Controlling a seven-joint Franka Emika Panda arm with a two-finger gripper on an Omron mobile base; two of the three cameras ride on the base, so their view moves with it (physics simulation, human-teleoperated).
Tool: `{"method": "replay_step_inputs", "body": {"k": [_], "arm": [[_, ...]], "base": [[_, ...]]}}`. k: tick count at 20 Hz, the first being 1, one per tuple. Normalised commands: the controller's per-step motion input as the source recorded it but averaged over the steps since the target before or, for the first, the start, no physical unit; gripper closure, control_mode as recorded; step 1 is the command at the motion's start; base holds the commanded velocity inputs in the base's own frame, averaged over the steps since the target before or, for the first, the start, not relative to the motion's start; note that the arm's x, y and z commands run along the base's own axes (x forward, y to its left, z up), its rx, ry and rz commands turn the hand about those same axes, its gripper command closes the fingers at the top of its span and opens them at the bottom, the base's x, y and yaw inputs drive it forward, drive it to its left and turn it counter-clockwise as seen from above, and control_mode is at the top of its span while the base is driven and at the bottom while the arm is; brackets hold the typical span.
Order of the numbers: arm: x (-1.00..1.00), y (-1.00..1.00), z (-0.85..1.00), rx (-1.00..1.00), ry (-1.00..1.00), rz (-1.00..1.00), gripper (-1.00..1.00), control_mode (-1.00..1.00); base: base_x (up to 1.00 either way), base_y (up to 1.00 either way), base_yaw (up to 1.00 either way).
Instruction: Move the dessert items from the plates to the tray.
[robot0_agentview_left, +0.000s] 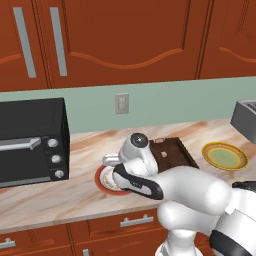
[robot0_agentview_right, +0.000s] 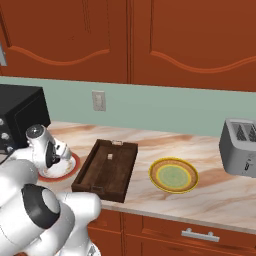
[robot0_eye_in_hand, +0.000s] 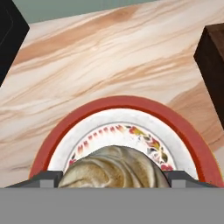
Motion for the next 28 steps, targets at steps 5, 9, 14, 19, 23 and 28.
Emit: {"method": "replay_step_inputs", "body": {"k": [5,9,14,19,23,28], "arm": [[-0.03,-0.31,0.96,0.00,0.13,-0.06,1.00,-1.00],[-0.06,-0.42,0.29,0.00,0.10,-0.07,1.00,-1.00],[0.00,-0.61,-0.02,-0.06,0.05,-0.07,1.00,-1.00],[0.00,-0.64,-0.11,-0.07,0.02,-0.06,1.00,-1.00],[0.00,-0.65,-0.36,-0.05,0.00,-0.03,1.00,-1.00],[0.00,-0.56,-0.52,0.00,0.00,-0.01,1.00,-1.00]], "base": [[0.00,0.00,0.00],[0.00,0.00,0.00],[0.00,0.00,0.00],[0.00,0.00,0.00],[0.00,0.00,0.00],[0.00,0.00,0.00]]}}
